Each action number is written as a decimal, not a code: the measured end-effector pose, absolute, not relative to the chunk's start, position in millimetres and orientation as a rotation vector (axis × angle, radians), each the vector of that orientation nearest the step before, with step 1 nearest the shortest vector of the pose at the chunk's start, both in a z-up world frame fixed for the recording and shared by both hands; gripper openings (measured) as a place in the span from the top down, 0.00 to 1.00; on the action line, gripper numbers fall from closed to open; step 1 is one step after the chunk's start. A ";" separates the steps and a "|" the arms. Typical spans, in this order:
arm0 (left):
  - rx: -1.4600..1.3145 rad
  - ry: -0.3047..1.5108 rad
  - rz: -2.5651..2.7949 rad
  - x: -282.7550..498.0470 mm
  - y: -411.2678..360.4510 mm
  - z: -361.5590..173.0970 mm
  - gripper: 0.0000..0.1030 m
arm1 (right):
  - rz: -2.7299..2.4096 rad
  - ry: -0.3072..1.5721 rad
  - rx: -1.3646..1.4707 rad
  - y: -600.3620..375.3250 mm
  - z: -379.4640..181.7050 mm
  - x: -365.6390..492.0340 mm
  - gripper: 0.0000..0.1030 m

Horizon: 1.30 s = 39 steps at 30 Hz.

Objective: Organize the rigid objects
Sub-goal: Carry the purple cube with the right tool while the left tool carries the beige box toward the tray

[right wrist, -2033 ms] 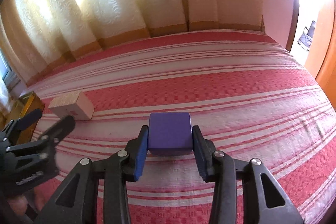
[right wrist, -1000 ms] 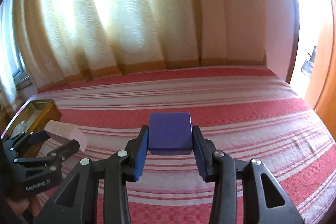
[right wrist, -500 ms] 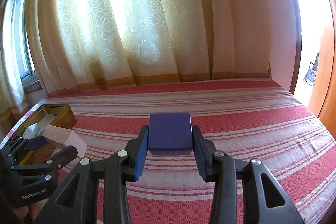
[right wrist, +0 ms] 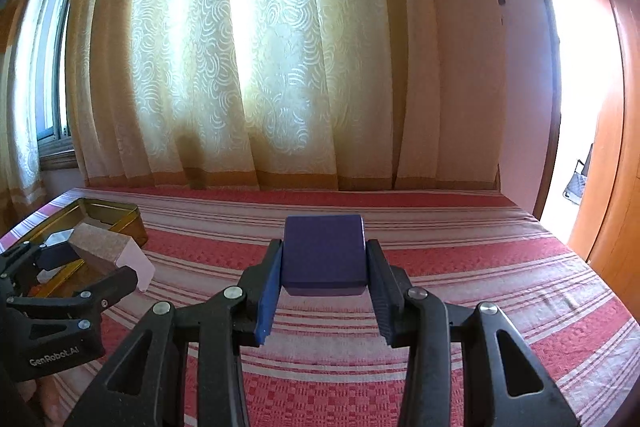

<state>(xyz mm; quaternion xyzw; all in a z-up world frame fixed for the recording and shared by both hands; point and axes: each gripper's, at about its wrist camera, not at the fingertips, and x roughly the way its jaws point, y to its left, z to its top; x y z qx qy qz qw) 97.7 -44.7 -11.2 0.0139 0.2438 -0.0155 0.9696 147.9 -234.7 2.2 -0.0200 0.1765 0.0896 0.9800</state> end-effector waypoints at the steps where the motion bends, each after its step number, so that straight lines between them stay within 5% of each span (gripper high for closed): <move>1: 0.026 0.490 -0.031 96.3 -43.3 -10.8 0.22 | 0.178 0.354 -0.039 -234.5 2.2 147.4 0.58; 39: 0.009 0.421 -0.024 66.0 -21.2 -4.0 0.22 | 0.220 0.282 -0.034 -213.7 3.8 110.6 0.58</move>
